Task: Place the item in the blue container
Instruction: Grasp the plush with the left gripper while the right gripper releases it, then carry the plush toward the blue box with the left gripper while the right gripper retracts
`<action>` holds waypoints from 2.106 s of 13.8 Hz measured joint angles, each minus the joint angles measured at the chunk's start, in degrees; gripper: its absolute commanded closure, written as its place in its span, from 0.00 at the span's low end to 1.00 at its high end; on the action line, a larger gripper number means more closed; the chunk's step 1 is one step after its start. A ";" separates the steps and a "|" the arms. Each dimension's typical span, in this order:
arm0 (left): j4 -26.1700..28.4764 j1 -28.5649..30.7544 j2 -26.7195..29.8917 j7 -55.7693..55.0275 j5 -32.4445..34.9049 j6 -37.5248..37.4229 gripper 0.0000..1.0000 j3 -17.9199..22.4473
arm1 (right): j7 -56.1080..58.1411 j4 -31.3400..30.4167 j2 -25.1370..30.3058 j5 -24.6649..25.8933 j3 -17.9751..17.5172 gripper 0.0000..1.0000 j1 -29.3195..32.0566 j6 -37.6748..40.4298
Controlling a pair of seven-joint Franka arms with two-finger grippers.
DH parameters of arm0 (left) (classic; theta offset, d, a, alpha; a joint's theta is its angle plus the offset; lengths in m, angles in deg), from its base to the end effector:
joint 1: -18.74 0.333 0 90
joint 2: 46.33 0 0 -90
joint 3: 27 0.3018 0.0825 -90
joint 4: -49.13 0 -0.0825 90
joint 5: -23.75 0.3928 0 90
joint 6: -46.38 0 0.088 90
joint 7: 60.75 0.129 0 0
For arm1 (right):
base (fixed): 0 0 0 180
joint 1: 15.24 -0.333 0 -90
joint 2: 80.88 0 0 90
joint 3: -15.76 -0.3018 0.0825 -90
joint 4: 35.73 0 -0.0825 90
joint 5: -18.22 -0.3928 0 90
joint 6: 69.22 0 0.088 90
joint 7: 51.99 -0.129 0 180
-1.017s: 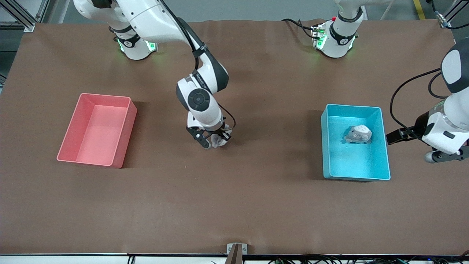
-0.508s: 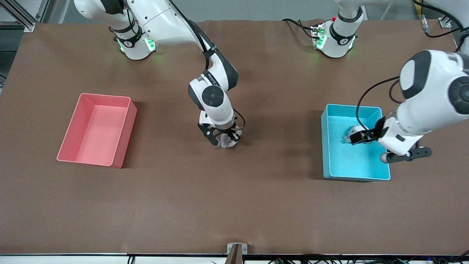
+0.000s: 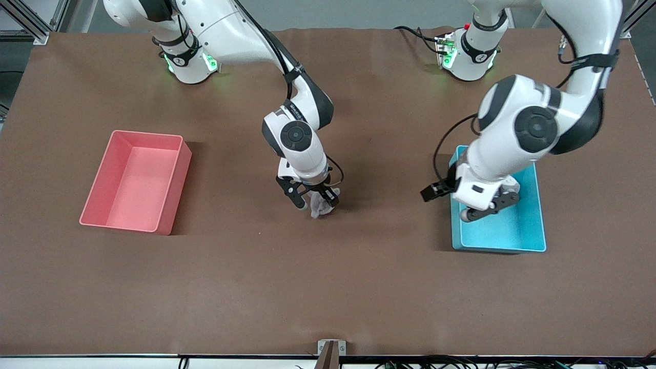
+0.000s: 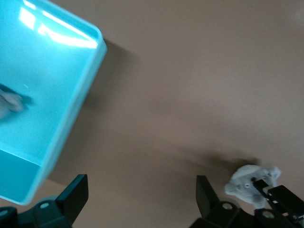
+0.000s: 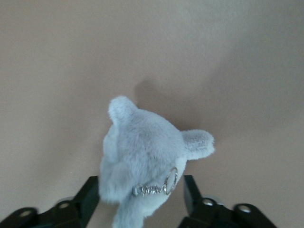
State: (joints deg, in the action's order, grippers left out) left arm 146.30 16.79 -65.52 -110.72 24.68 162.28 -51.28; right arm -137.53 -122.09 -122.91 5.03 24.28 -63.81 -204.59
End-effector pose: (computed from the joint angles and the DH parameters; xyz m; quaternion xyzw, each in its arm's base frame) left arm 0.5936 -0.2689 0.3782 0.9752 0.2128 -0.0288 0.0541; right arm 0.5420 0.4839 0.2099 -0.8972 0.4351 0.0032 0.0761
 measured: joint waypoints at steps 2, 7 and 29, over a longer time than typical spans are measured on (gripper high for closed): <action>1.36 -4.26 -1.69 -8.18 0.00 3.65 0.00 -0.10 | 2.89 2.84 0.03 0.05 0.28 0.00 1.18 4.59; 2.94 -11.07 -7.22 -18.69 0.85 14.03 0.00 0.02 | 21.00 6.58 3.05 1.34 2.44 0.00 7.26 16.20; -11.95 -33.18 -28.44 -55.21 7.34 29.63 1.00 12.18 | 83.94 -1.82 28.11 12.05 -1.67 0.00 47.07 38.89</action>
State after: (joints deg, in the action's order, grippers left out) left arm 134.35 -16.39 -93.96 -165.93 32.02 191.91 -39.10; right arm -53.59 -123.91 -94.80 17.08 22.61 -16.73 -165.70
